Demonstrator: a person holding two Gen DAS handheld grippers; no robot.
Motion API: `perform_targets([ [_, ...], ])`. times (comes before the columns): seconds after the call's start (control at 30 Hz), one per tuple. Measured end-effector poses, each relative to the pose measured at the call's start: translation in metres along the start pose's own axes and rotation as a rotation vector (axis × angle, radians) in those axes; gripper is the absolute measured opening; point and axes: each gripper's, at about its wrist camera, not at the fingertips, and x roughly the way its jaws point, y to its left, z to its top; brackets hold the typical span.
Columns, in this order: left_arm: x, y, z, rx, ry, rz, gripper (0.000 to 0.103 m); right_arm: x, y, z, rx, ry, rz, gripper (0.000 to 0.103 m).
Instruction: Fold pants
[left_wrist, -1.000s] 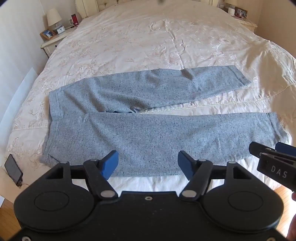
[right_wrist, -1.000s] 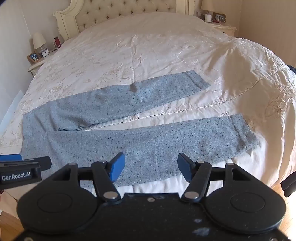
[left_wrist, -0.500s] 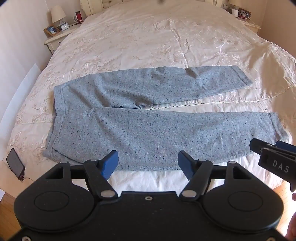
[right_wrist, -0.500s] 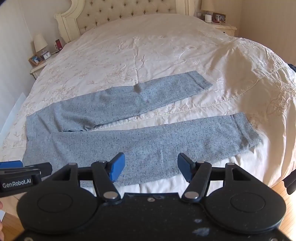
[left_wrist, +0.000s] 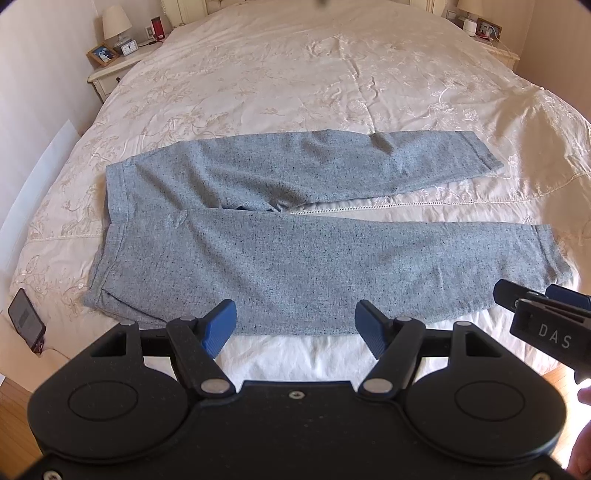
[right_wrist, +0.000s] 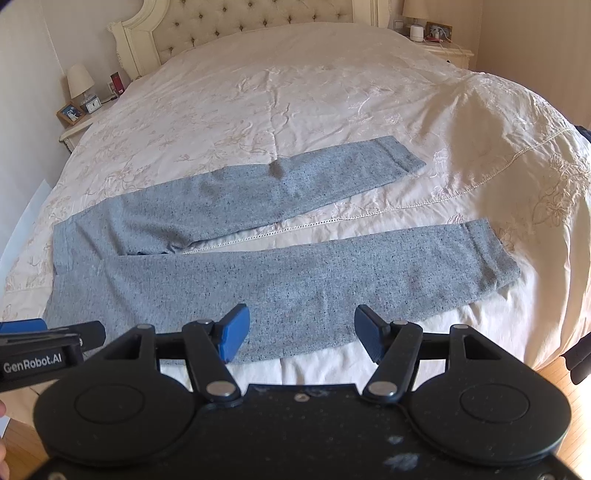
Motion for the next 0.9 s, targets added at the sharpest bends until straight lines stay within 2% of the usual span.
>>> perform_targets([
  [0.9,0.003,0.002,-0.001,-0.007,0.004,0.005,0.072,0.001,0.012,0.005,-0.022,-0.004,0.022,0.067],
])
